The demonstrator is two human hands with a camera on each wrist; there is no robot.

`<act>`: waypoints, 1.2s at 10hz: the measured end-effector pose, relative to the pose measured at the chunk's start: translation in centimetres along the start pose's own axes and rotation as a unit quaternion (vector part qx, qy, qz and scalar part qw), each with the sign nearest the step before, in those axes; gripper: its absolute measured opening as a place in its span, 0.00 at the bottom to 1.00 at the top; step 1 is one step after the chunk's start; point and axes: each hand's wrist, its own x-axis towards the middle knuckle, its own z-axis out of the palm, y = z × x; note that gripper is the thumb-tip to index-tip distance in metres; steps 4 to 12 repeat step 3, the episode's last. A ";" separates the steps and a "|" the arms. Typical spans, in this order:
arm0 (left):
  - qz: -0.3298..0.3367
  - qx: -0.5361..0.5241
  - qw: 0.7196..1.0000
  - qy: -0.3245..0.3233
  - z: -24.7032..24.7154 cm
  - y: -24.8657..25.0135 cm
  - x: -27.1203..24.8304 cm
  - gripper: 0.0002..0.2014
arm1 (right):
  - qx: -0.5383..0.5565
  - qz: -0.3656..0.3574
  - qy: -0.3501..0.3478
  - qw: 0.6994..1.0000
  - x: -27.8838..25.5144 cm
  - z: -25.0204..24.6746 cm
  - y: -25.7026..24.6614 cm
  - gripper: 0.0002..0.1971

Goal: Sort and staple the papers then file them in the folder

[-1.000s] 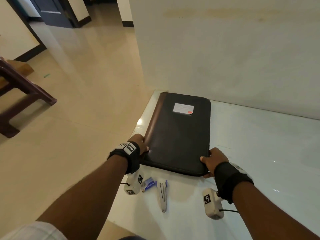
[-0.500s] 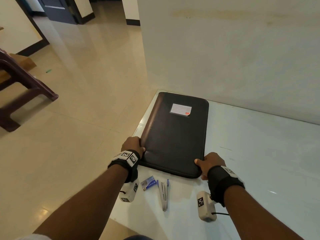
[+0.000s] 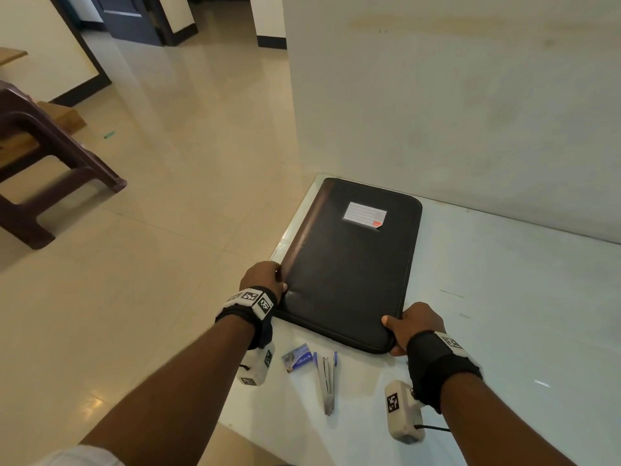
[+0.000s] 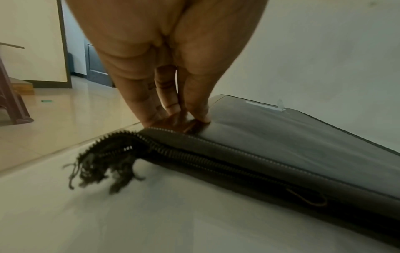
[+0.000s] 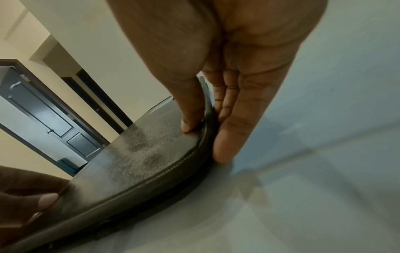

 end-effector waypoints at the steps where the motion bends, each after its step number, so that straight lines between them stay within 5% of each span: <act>1: 0.000 -0.006 1.000 -0.002 0.2 -0.2 0.2 0.14 | 0.001 -0.005 -0.006 1.000 -0.3 -0.6 -0.1 0.18; 3: -0.040 -0.054 0.997 -0.025 -0.3 -0.8 -1.1 0.25 | 0.003 -0.017 -0.013 1.000 -1.6 -1.1 1.5 0.21; 12: -0.040 -0.054 0.997 -0.025 -0.3 -0.8 -1.1 0.25 | 0.003 -0.017 -0.013 1.000 -1.6 -1.1 1.5 0.21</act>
